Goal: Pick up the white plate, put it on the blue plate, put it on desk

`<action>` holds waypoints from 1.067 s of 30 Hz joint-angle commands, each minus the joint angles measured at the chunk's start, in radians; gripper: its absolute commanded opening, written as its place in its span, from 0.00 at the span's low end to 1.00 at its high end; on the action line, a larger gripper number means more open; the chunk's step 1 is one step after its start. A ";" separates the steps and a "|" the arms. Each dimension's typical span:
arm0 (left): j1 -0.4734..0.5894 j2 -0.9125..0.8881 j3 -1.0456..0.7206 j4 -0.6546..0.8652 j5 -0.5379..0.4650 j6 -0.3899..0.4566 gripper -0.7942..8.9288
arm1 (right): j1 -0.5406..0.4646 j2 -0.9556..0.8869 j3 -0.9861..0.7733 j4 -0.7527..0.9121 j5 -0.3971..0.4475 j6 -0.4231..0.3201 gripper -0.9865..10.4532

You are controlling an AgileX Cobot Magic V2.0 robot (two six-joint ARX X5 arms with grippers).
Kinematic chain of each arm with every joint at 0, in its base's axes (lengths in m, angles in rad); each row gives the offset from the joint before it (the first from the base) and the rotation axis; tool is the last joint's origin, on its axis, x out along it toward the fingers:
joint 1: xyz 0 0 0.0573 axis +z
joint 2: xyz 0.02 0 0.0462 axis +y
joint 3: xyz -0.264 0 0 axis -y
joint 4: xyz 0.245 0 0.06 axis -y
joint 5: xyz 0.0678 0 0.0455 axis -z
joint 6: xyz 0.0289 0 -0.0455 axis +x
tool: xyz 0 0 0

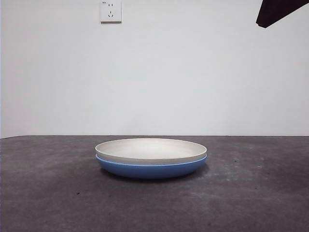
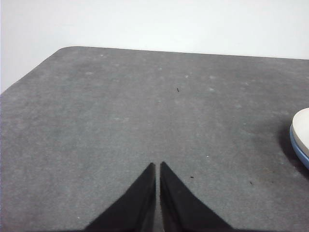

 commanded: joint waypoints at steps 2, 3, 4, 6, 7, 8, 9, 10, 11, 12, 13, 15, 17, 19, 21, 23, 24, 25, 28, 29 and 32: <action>0.003 -0.002 -0.021 -0.007 -0.003 -0.003 0.10 | -0.044 -0.013 0.014 0.058 0.043 -0.106 0.09; 0.003 -0.002 -0.021 -0.007 -0.003 -0.003 0.10 | -0.063 -0.021 0.008 0.088 0.053 -0.117 0.09; 0.003 -0.002 -0.021 -0.007 -0.003 -0.003 0.10 | -0.090 -0.036 -0.003 0.134 0.054 -0.118 0.09; 0.003 -0.002 -0.021 -0.007 -0.003 -0.003 0.10 | -0.148 -0.081 -0.042 0.238 0.039 -0.104 0.09; 0.003 -0.002 -0.021 -0.007 -0.003 -0.003 0.10 | -0.181 -0.111 -0.069 0.294 0.026 -0.093 0.09; 0.003 -0.002 -0.021 -0.007 -0.003 -0.003 0.10 | -0.218 -0.146 -0.103 0.348 0.018 -0.082 0.09; 0.003 -0.002 -0.021 -0.007 -0.003 -0.003 0.10 | -0.253 -0.178 -0.133 0.391 0.018 -0.075 0.09; 0.003 -0.002 -0.021 -0.007 -0.003 -0.003 0.10 | -0.293 -0.214 -0.170 0.436 0.019 -0.074 0.09; 0.003 -0.002 -0.021 -0.007 -0.003 -0.003 0.10 | -0.331 -0.249 -0.206 0.472 0.025 -0.074 0.09; 0.003 -0.002 -0.021 -0.007 -0.003 -0.003 0.10 | -0.366 -0.281 -0.239 0.501 0.030 -0.075 0.09; 0.003 -0.002 -0.021 -0.007 -0.003 -0.003 0.10 | -0.404 -0.317 -0.278 0.534 0.033 -0.077 0.09; 0.003 -0.002 -0.021 -0.007 -0.003 -0.003 0.10 | -0.467 -0.388 -0.356 0.597 0.033 -0.078 0.09; 0.003 -0.002 -0.021 -0.007 -0.003 -0.003 0.10 | -0.517 -0.465 -0.441 0.668 0.033 -0.078 0.09; 0.003 -0.002 -0.021 -0.007 -0.003 -0.003 0.10 | -0.552 -0.531 -0.519 0.730 0.034 -0.078 0.09; 0.003 -0.002 -0.021 -0.007 -0.003 -0.003 0.10 | -0.575 -0.592 -0.591 0.780 0.035 -0.078 0.09; 0.003 -0.002 -0.021 -0.007 -0.003 -0.003 0.10 | -0.592 -0.653 -0.665 0.824 0.055 -0.077 0.09; 0.003 -0.002 -0.021 -0.007 -0.003 -0.003 0.10 | -0.595 -0.679 -0.694 0.835 0.063 -0.076 0.09; 0.003 -0.002 -0.021 -0.007 -0.003 -0.003 0.10 | -0.597 -0.704 -0.722 0.847 0.074 -0.076 0.09; 0.003 -0.002 -0.021 -0.007 -0.003 -0.003 0.10 | -0.598 -0.784 -0.804 0.871 0.123 -0.070 0.09; 0.003 -0.002 -0.021 -0.007 -0.003 -0.003 0.10 | -0.598 -0.811 -0.832 0.871 0.145 -0.070 0.09; 0.003 -0.002 -0.021 -0.007 -0.003 -0.003 0.10 | -0.597 -0.872 -0.893 0.868 0.196 -0.061 0.09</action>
